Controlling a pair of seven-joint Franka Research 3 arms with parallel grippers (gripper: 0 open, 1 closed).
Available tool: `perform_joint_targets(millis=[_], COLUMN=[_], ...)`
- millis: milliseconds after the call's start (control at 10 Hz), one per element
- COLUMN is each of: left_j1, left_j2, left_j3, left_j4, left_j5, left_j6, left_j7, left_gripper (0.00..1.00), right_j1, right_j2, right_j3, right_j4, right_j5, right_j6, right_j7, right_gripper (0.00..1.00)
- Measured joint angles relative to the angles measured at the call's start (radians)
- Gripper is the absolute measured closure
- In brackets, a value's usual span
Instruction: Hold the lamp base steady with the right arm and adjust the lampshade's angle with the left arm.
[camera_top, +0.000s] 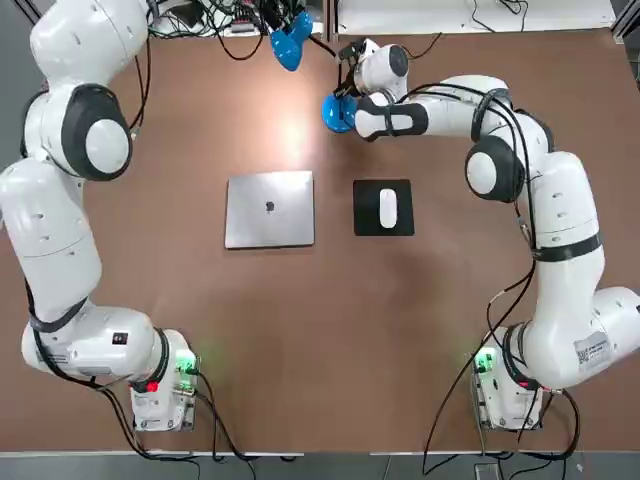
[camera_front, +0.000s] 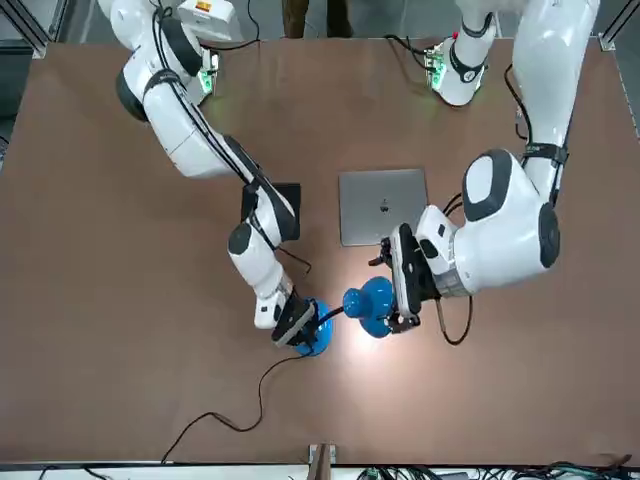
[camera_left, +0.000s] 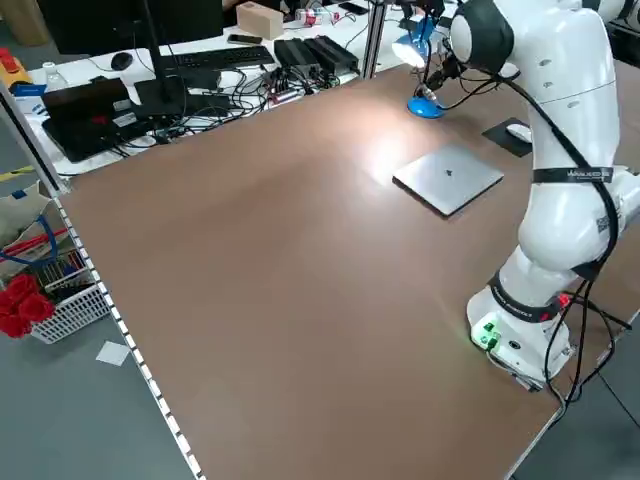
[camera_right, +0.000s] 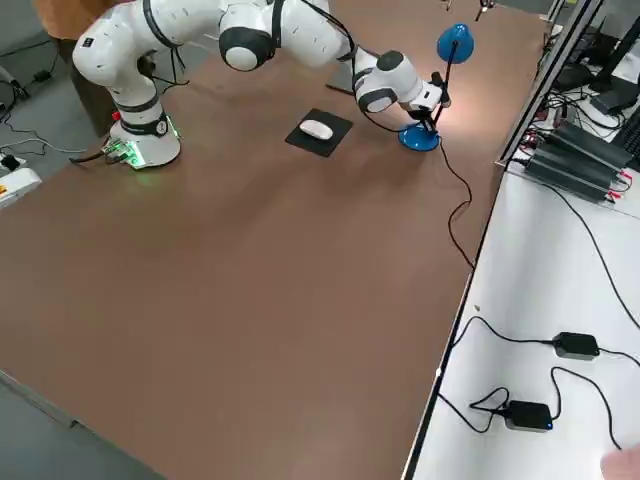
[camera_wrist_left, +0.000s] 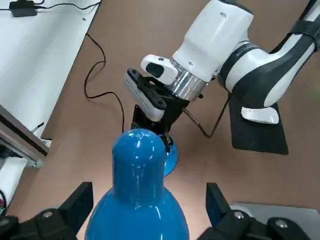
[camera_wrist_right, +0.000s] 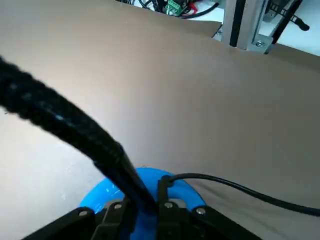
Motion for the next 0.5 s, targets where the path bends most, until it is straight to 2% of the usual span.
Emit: perform_joint_targets(millis=[500], left_j1=[-0.006], left_j2=[0.032], left_j3=[0.0], left_j4=[0.0], left_j5=[0.0], left_j6=[0.058], left_j7=[0.035], left_gripper=[0.0], right_j1=[0.009], right_j2=[0.002], right_j3=[-0.014], right_j4=[0.0], right_j5=[0.0], right_j6=[0.014], right_j7=[-0.001], right_gripper=[0.85])
